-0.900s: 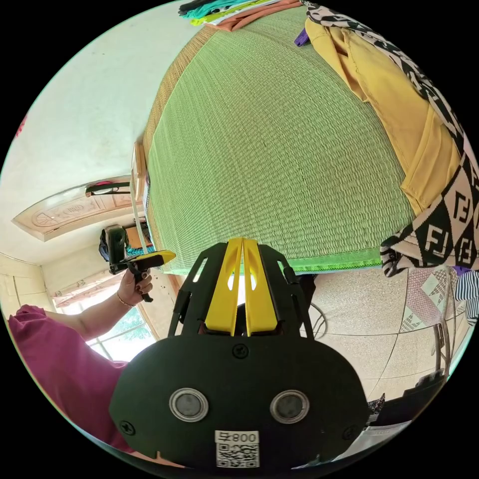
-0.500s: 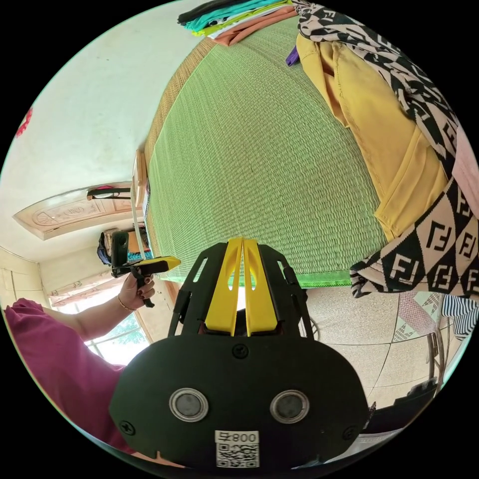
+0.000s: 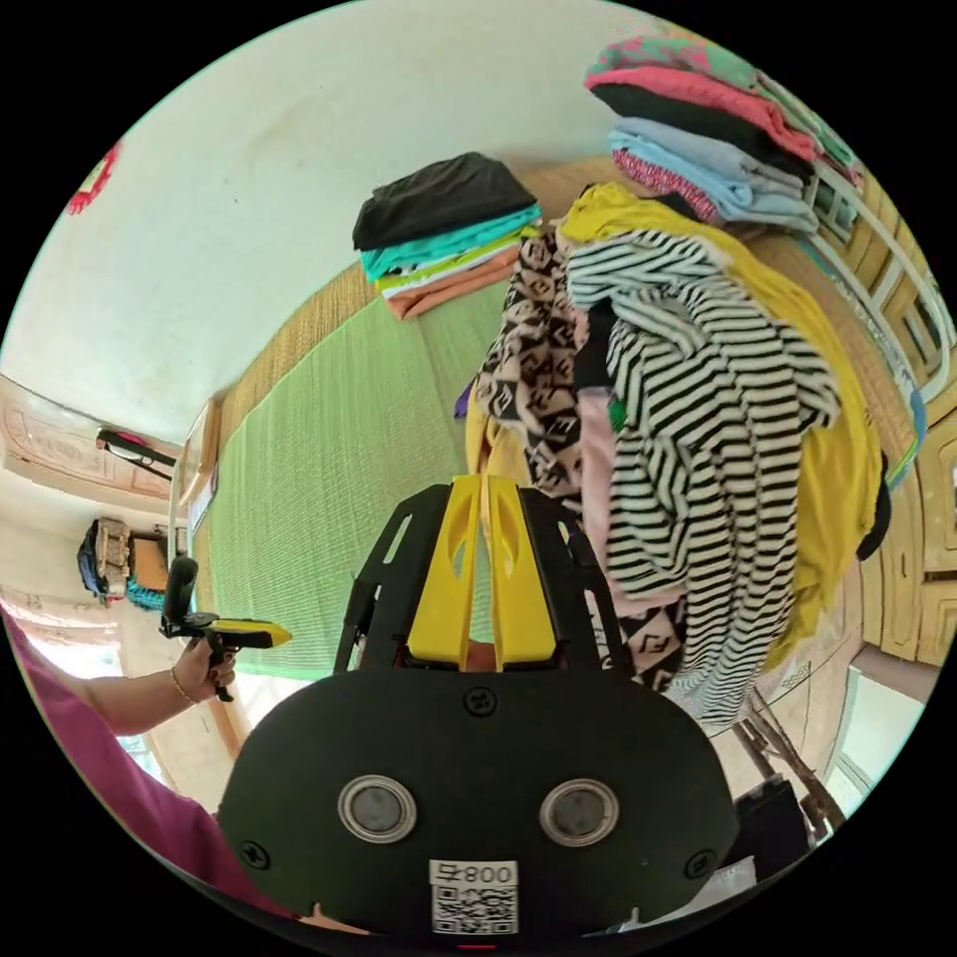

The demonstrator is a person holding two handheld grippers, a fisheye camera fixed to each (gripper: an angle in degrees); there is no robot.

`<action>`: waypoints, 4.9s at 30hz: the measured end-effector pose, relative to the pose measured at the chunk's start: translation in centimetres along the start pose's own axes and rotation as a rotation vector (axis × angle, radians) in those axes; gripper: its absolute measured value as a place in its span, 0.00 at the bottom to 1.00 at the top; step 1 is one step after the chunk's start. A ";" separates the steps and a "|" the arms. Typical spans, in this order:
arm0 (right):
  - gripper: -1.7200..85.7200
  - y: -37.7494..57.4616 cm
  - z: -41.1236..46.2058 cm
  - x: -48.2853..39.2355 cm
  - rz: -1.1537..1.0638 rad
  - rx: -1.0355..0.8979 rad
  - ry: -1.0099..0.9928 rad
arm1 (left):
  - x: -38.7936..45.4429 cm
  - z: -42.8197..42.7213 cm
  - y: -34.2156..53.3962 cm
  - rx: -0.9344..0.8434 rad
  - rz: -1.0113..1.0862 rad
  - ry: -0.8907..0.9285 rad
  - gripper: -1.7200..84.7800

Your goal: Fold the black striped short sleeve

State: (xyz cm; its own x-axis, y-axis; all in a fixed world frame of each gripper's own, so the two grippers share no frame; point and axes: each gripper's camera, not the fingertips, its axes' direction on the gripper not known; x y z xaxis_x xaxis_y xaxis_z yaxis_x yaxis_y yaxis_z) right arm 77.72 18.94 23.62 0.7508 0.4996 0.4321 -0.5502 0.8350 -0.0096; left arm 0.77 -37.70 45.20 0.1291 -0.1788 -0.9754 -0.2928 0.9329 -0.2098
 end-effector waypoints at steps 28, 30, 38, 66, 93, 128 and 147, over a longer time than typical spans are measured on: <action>0.04 -7.2 -2.0 8.6 -0.022 -0.016 0.064 | -1.8 2.3 -1.2 -0.030 0.051 0.056 0.02; 0.03 -5.8 -2.7 8.0 -0.044 -0.005 -0.031 | -1.9 2.2 -1.3 -0.024 0.065 0.079 0.02; 0.04 3.1 -2.5 4.7 -0.059 0.007 -0.414 | -1.0 1.0 -2.8 0.065 0.190 0.294 0.03; 0.03 28.8 9.5 -9.2 -0.253 -0.113 -0.583 | -15.7 -1.5 7.6 0.139 0.070 0.655 0.14; 0.08 32.4 12.9 -6.3 -0.134 -0.153 -0.302 | -18.8 0.8 9.6 0.130 -0.093 0.758 0.03; 0.02 27.6 6.7 0.7 0.016 0.023 -0.269 | -16.3 -10.3 15.4 0.302 0.080 0.717 0.03; 0.02 35.0 15.9 -9.6 -0.328 -0.478 -0.712 | -17.5 -20.8 22.8 0.516 0.073 0.589 0.03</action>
State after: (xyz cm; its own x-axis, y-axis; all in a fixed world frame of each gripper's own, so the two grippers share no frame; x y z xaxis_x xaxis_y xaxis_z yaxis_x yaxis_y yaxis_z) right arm 45.38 39.70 33.48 0.3527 0.0933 0.9311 -0.0203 0.9955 -0.0921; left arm -27.89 -19.82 56.06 -0.4395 -0.1136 -0.8910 0.2142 0.9501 -0.2268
